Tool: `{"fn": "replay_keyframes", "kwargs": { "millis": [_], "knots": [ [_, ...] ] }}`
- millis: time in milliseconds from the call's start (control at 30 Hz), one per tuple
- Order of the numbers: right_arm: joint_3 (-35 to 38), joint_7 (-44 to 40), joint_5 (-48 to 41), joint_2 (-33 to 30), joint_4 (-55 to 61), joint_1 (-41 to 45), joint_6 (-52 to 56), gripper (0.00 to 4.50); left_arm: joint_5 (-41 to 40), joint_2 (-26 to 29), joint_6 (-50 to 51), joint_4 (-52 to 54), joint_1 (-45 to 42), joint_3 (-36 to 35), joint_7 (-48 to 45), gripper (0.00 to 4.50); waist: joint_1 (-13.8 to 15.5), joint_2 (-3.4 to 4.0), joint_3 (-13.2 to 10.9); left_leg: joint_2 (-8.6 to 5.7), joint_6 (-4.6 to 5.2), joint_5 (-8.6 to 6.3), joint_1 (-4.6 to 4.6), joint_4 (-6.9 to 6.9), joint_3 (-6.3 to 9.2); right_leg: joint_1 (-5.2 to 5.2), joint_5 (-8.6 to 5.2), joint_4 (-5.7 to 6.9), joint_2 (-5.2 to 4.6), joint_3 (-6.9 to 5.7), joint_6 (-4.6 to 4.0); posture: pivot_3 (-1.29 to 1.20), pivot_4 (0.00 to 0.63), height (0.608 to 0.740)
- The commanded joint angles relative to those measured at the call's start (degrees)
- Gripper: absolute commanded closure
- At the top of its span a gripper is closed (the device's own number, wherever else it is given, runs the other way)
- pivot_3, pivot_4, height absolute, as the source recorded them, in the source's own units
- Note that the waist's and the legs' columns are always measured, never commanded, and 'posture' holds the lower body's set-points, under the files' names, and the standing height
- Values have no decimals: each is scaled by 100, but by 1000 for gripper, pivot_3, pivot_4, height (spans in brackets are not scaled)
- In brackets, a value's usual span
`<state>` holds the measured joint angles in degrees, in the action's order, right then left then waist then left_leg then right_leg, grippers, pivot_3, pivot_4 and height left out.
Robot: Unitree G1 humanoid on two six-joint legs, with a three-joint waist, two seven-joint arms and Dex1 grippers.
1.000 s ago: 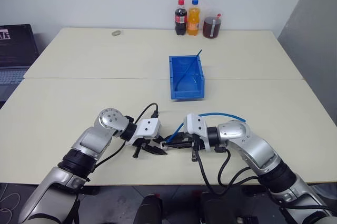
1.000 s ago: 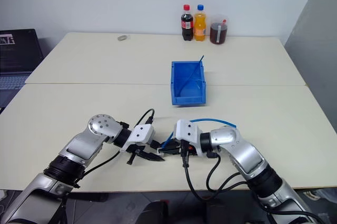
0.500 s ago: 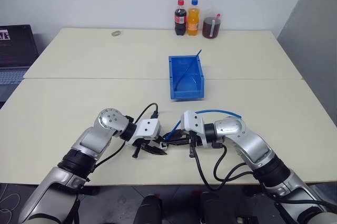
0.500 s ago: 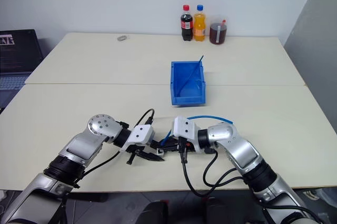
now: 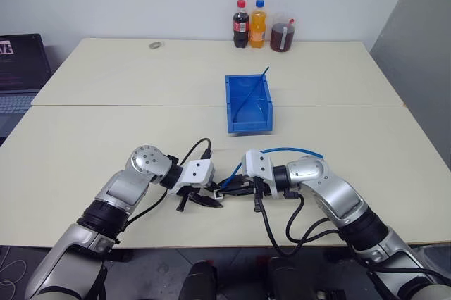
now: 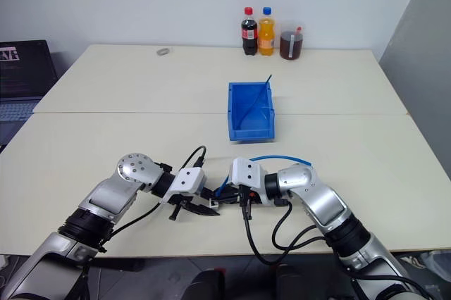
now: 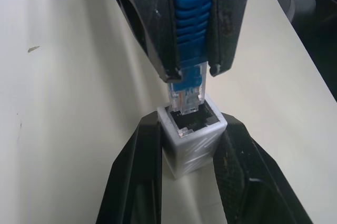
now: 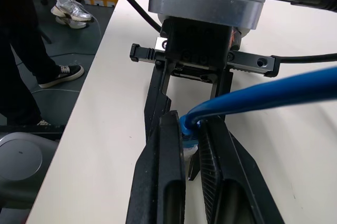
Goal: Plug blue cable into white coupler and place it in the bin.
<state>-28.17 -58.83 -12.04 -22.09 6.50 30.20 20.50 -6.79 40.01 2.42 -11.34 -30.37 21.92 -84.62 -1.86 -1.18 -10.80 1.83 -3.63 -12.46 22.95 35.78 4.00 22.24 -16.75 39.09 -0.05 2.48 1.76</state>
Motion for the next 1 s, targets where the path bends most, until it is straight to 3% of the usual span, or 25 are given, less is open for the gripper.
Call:
{"fn": "replay_keyframes", "kwargs": {
  "millis": [33, 1000],
  "knots": [
    [19, -84, 62, 26, 136, 96, -98, 4408, 152, 21, -18, -174, 135, 67, -30, 3509, 0, 0, 0, 0, 0, 0, 0, 0, 0, 0, 0, 0, 0, 0, 0, 0, 150, 740],
    [-401, -393, 719, 46, -36, 200, -416, 4408, 171, 40, 9, -185, 177, 57, -48, 3509, -7, 5, 7, 1, 0, 0, -6, 3, 1, -4, 0, 4, 2, 0, 0, 0, 150, 740]
  ]
}}
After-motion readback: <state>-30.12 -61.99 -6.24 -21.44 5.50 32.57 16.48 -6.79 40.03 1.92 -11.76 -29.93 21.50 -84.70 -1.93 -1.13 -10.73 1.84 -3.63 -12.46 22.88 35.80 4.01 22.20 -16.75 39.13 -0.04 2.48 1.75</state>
